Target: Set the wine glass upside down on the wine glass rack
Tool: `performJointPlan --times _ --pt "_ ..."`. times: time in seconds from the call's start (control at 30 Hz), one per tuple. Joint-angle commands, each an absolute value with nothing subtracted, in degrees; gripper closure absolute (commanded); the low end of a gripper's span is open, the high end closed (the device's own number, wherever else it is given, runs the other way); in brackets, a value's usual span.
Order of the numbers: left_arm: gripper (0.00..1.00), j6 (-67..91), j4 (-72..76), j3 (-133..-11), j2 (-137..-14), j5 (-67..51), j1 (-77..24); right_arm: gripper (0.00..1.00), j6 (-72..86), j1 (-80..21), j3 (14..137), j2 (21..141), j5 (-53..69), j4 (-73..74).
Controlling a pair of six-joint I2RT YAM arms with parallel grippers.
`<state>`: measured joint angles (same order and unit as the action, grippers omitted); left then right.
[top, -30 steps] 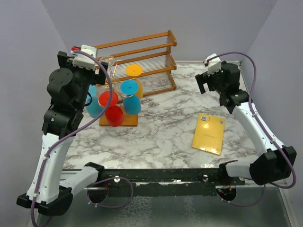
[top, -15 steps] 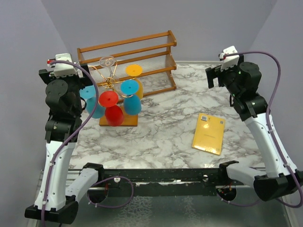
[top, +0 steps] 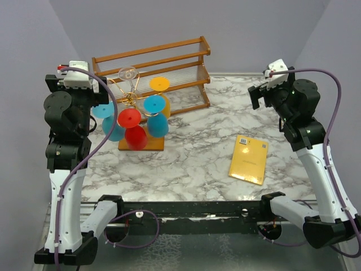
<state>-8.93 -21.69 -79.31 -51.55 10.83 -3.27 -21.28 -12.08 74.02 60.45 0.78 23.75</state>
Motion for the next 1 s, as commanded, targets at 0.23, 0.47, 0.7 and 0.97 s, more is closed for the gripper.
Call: performJointPlan --times 0.23,0.47,0.7,0.97 --pt "0.01 -4.9 -20.2 -74.8 -48.4 9.3 -0.2 0.00 -14.3 -1.5 72.8 56.0 9.0 24.9" --pt "0.01 -4.9 -18.3 -70.2 -44.8 11.9 0.0 0.01 -15.7 -1.3 72.3 52.2 8.5 27.6" --pt "0.01 -3.8 -20.3 -67.8 -42.2 8.0 1.5 0.00 -17.2 -1.3 69.7 47.3 9.0 30.8" --pt "0.01 -2.8 -25.0 -70.0 -40.9 4.5 1.5 0.01 -18.1 -1.3 69.3 45.2 14.5 32.5"
